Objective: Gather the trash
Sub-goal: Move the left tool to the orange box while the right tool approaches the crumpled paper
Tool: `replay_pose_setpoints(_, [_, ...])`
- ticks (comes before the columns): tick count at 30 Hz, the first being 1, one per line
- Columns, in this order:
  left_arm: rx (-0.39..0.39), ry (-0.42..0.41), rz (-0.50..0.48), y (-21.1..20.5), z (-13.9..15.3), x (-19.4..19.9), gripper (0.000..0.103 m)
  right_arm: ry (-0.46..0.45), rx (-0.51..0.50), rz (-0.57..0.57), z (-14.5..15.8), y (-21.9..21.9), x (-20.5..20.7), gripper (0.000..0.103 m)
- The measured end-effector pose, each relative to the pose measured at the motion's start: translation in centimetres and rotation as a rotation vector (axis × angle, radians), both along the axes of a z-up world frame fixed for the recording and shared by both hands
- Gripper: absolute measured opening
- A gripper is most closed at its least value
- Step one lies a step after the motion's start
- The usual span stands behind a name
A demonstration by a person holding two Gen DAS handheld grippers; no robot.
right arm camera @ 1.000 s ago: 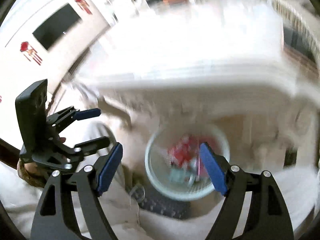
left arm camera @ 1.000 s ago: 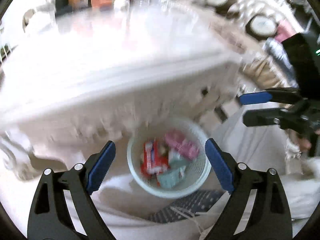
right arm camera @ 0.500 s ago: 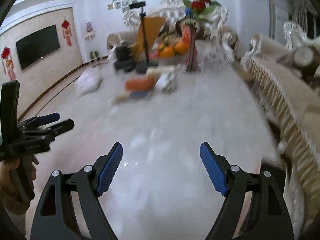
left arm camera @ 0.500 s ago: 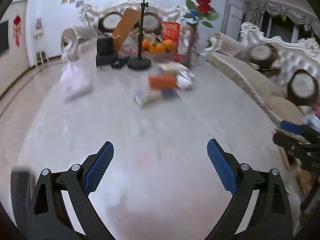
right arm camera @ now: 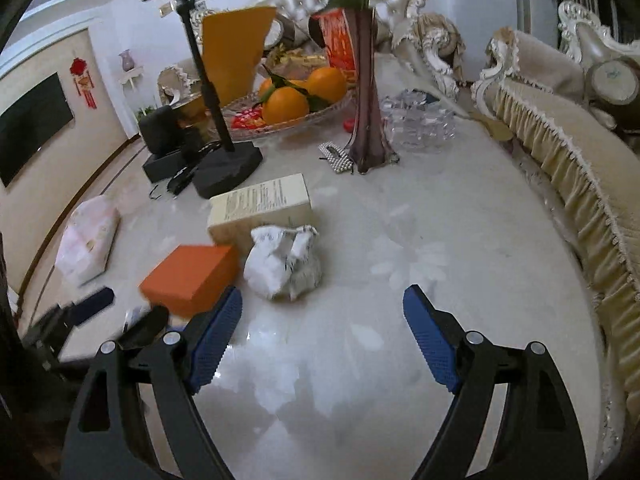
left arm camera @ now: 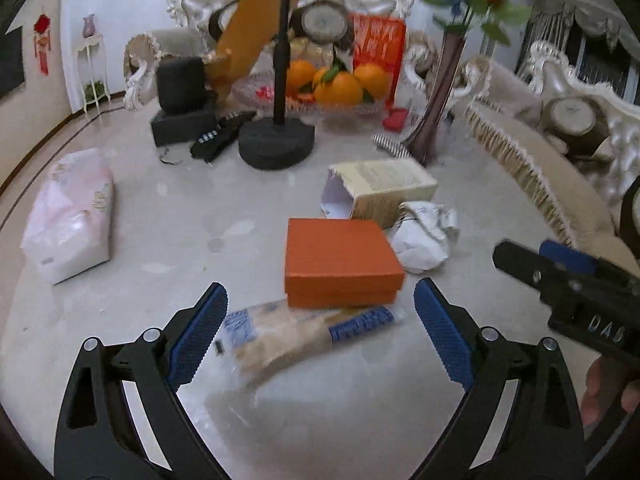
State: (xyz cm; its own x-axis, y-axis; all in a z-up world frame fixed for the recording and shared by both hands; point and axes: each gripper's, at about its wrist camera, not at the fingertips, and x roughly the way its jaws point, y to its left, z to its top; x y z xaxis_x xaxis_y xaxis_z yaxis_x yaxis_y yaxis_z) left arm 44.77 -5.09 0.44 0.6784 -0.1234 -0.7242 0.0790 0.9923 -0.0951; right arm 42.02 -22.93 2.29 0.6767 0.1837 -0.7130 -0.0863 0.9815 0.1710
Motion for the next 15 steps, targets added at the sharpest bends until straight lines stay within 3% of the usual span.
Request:
replay_pose_setpoints(4, [0.007, 0.017, -0.004, -0.7, -1.1, 2.0, 0.092, 0.035, -0.013, 0.005, -0.6, 0.8, 2.5, 0.079])
replay_pose_setpoints(11, [0.107, -0.002, -0.030, -2.7, -1.8, 3.9, 0.092, 0.089, -0.050, 0.004, -2.3, 2.0, 5.3, 0.079])
replay_pose_setpoints(15, [0.092, 0.000, -0.039, -2.7, -1.9, 4.5, 0.092, 0.117, 0.008, 0.003, -3.1, 1.5, 5.9, 0.079])
